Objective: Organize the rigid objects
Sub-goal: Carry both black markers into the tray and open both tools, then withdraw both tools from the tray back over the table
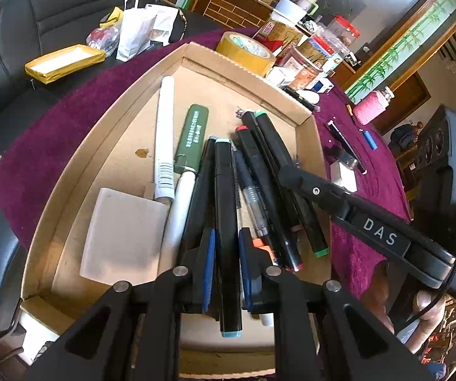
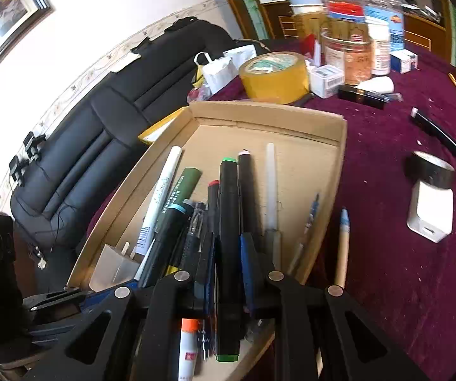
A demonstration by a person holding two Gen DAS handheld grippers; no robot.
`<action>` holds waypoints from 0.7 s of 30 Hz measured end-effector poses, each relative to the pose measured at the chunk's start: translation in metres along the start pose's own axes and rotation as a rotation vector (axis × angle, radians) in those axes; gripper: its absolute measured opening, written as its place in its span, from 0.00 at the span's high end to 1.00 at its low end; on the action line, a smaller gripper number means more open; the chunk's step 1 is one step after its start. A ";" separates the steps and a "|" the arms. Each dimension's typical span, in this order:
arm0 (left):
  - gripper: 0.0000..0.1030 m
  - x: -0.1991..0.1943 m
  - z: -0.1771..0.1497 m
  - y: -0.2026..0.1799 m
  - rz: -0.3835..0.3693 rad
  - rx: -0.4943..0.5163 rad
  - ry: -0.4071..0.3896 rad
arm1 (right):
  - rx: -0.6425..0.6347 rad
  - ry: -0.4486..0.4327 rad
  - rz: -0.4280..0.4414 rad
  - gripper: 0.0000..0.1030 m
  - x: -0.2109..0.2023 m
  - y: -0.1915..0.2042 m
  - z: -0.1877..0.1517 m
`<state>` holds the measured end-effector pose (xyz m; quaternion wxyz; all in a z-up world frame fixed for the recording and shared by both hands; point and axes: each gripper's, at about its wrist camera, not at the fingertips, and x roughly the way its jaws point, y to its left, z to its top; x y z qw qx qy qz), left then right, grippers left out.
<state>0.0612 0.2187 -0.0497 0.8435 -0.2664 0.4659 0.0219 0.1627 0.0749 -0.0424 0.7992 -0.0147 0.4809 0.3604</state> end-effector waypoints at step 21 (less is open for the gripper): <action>0.80 -0.002 -0.006 -0.007 -0.008 -0.007 -0.006 | -0.007 -0.029 0.018 0.60 -0.016 -0.002 -0.006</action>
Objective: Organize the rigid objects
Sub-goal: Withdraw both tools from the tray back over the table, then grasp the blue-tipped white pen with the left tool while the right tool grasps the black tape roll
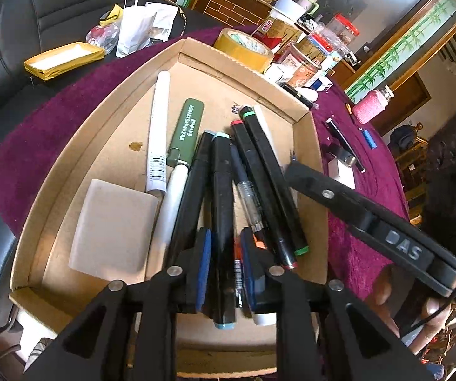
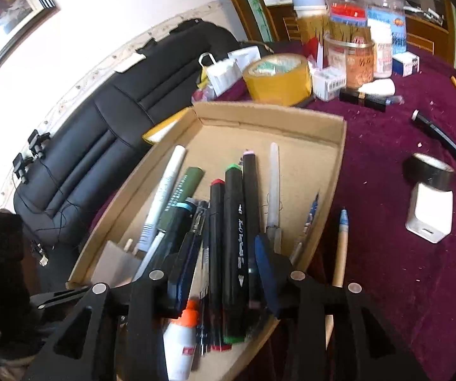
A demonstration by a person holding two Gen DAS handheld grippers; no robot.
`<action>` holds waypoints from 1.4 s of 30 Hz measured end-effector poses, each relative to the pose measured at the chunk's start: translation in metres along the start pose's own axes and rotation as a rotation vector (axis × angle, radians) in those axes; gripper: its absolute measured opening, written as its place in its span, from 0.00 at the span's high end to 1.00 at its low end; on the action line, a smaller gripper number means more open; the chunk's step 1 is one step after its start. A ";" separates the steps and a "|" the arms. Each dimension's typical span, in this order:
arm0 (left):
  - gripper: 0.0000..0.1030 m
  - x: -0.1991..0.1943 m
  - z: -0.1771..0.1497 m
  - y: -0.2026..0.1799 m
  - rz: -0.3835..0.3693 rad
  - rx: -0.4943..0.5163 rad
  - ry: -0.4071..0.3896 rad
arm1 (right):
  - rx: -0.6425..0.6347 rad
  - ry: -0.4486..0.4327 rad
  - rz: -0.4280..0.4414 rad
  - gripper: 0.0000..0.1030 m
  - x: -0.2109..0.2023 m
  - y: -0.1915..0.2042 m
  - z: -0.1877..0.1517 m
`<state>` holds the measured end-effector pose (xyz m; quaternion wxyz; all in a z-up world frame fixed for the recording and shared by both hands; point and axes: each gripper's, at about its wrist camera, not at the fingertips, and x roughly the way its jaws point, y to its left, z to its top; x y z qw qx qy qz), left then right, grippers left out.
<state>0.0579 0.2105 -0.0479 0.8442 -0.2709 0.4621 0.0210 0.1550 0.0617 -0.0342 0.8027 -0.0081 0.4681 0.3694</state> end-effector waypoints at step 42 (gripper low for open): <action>0.65 0.128 0.008 -0.173 0.306 0.335 0.339 | 0.385 -0.229 -0.045 0.44 -0.108 -0.181 -0.076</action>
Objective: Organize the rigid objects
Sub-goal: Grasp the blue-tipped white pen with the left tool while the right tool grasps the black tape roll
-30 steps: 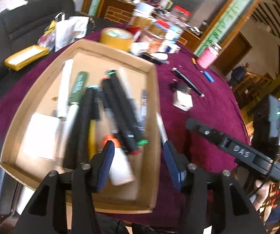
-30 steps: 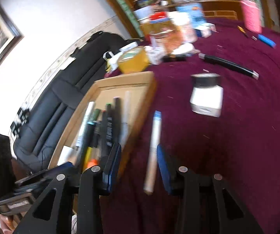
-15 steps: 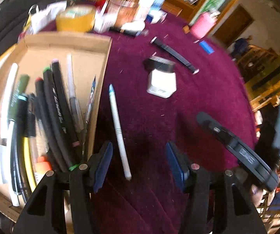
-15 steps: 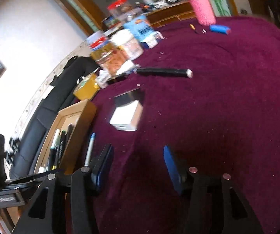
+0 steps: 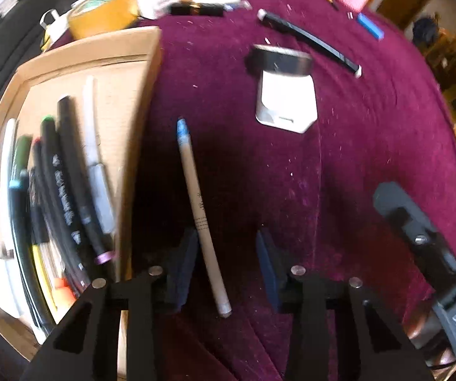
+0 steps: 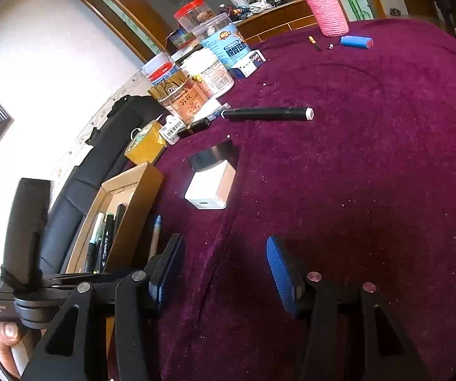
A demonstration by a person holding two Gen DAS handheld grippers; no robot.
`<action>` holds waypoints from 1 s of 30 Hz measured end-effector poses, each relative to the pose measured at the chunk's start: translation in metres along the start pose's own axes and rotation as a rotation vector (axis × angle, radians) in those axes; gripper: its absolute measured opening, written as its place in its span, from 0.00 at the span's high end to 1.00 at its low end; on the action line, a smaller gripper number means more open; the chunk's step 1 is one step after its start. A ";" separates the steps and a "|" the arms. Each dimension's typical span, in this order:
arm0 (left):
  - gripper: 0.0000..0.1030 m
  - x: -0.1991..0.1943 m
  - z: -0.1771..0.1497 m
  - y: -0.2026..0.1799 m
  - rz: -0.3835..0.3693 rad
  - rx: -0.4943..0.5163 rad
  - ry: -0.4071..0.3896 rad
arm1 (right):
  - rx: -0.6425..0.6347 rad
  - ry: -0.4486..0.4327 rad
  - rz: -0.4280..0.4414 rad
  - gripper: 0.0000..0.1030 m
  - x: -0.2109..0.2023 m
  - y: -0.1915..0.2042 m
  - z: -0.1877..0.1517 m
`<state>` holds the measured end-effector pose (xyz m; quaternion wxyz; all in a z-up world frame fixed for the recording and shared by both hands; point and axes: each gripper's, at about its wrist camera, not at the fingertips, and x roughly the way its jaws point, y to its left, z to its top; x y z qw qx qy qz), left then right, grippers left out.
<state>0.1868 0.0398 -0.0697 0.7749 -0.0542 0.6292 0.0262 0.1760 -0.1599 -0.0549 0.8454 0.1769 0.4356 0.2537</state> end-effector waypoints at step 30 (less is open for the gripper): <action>0.93 -0.056 -0.074 0.034 -0.284 -0.101 -0.275 | -0.024 0.134 -0.011 0.44 0.019 0.023 0.028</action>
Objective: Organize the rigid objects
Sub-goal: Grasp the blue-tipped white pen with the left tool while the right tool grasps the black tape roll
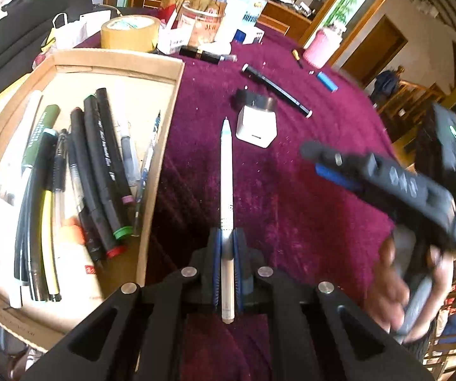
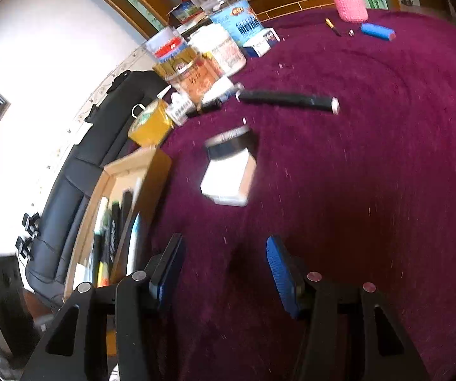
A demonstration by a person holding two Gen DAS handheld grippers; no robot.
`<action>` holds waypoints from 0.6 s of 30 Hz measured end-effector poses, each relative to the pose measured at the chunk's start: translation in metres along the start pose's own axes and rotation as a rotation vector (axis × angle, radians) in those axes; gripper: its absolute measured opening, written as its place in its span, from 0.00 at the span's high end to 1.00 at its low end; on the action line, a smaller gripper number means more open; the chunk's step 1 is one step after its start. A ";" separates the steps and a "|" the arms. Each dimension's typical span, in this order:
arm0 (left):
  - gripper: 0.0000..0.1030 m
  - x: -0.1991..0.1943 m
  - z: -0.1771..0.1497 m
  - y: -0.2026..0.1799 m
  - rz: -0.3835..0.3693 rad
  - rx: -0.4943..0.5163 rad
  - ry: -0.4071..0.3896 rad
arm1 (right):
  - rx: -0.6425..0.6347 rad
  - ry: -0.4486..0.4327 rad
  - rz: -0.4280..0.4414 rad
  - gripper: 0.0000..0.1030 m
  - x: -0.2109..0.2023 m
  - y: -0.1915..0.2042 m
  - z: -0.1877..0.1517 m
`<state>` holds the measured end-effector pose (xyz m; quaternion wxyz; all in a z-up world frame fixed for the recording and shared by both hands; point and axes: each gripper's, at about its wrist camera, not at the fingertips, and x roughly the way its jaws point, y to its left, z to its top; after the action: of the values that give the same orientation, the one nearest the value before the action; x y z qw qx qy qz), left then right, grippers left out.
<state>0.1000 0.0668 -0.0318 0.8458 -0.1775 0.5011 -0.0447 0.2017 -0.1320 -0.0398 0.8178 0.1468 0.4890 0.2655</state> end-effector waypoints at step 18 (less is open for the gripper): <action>0.93 -0.028 -0.001 0.048 -0.078 -0.057 -0.042 | 0.105 0.132 -0.191 0.67 0.086 -0.012 0.106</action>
<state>0.0804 0.1186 -0.0249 0.8484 -0.2218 0.4769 -0.0594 0.3307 -0.0902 -0.0567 0.7967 0.1246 0.5666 0.1695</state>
